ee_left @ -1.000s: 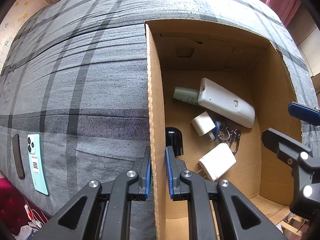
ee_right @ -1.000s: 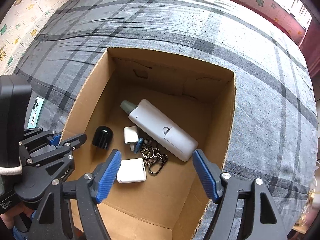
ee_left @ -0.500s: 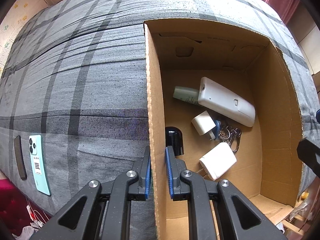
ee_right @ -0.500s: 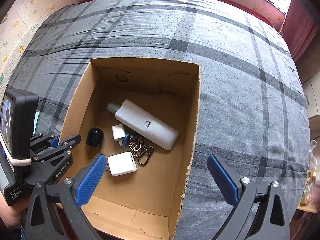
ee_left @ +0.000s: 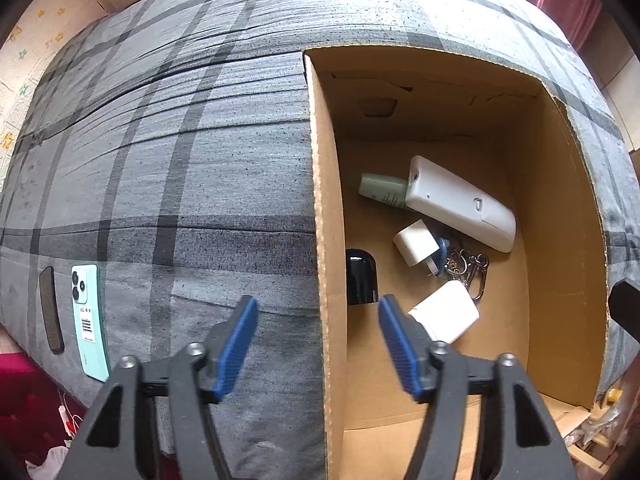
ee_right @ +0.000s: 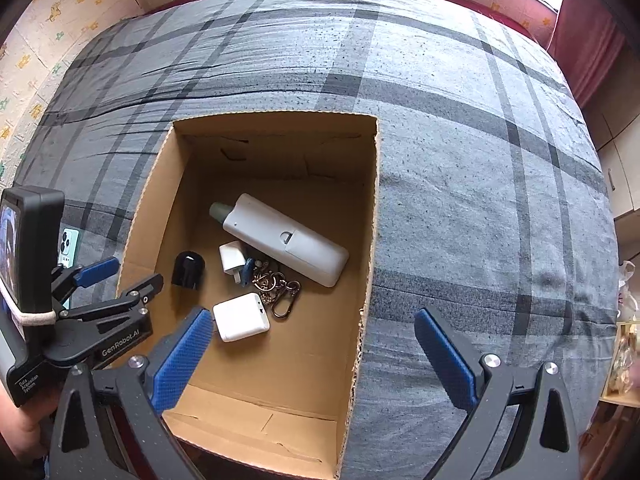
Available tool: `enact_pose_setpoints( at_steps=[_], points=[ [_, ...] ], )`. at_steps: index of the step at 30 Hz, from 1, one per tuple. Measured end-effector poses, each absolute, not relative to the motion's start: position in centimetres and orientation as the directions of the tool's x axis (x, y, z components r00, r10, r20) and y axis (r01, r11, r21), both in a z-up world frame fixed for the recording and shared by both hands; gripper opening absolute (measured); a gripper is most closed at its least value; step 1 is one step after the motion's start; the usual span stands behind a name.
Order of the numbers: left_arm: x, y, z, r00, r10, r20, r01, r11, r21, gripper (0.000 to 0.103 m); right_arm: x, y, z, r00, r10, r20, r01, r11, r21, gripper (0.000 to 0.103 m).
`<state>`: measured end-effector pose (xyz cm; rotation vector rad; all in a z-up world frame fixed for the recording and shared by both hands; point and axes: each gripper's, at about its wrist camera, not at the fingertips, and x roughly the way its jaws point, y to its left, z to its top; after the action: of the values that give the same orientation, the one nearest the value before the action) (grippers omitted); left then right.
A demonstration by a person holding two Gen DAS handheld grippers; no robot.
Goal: Organize rigid objects
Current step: 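Open the left gripper to release the box wall and lift away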
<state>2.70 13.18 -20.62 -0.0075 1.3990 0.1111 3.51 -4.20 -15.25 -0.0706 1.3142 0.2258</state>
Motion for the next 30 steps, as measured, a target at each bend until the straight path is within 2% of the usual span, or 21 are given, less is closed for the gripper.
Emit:
enact_pose_setpoints(
  at_steps=[1, 4, 5, 6, 7, 30],
  points=[
    [2.6, 13.3, -20.3, 0.17, 0.076, -0.983, -0.085, 0.994, 0.062, 0.087, 3.4, -4.3, -15.1, 0.237, 0.125, -0.963, -0.201, 0.977, 0.077, 0.103],
    [2.2, 13.5, -19.5, 0.179, 0.078, -0.981, -0.084, 0.994, 0.064, 0.091, 3.2, -4.6, -14.5, 0.245, 0.116, -0.962, -0.198, 0.978, 0.068, 0.103],
    [2.1, 13.5, -19.2, 0.179, 0.078, -0.981, -0.086, 0.994, 0.063, 0.094, 3.2, -4.7, -14.3, 0.248, 0.116, -0.962, -0.196, 0.978, 0.067, 0.103],
    [2.1, 13.5, -18.8, 0.18, 0.073, -0.981, -0.089, 0.994, 0.058, 0.102, 3.1, -4.8, -14.1, 0.248, 0.116, -0.962, -0.196, 0.978, 0.068, 0.103],
    [1.9, 13.4, -18.3, 0.189, 0.067, -0.98, -0.09, 0.995, 0.051, 0.103, 3.0, -4.8, -13.8, 0.249, 0.114, -0.962, -0.195, 0.979, 0.065, 0.103],
    [-0.7, 8.9, -6.0, 0.288, 0.033, -0.957, -0.001, 0.999, 0.034, 0.103, 0.4, -6.9, -3.2, 0.349, 0.095, -0.932, -0.173, 0.984, 0.036, 0.103]
  ],
)
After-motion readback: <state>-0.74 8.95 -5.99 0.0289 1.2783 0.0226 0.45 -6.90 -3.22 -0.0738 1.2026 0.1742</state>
